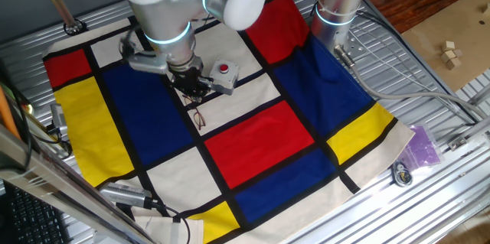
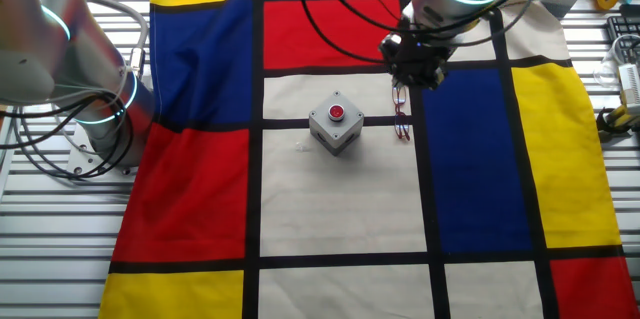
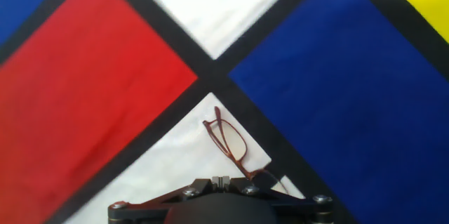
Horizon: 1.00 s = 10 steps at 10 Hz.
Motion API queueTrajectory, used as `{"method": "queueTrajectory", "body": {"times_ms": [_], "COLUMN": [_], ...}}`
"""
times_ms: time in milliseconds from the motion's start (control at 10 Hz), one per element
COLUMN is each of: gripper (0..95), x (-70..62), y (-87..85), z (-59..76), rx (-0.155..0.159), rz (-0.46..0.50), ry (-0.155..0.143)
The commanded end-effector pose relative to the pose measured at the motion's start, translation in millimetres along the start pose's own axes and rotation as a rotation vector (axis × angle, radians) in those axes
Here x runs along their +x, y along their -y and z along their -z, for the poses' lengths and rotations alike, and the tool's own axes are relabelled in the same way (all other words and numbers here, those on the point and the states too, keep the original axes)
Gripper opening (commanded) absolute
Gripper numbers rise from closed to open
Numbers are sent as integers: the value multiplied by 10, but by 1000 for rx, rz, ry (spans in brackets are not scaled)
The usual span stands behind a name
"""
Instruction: Unfold the leg of the glasses (with one hand)
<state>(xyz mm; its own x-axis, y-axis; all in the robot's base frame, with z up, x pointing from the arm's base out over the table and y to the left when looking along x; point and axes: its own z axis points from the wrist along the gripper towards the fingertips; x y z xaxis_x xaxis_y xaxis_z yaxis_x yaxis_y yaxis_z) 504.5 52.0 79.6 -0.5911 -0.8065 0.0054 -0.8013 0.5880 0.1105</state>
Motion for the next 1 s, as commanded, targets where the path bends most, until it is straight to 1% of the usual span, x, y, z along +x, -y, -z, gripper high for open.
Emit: {"method": "queueTrajectory", "body": {"times_ms": [100, 400, 500, 700, 800, 1000], "gripper": [0, 0, 0, 0, 0, 0], "x": [-13, -19, -22, -22, -25, -26], "y": [-5, -12, -19, -21, -35, -46], "z": [-210, -255, -291, -304, -369, -426], "rx": [20, 40, 44, 57, 59, 62], "rz": [164, 176, 184, 188, 212, 216], "ry": [-16, -18, -16, -29, -22, -22]}}
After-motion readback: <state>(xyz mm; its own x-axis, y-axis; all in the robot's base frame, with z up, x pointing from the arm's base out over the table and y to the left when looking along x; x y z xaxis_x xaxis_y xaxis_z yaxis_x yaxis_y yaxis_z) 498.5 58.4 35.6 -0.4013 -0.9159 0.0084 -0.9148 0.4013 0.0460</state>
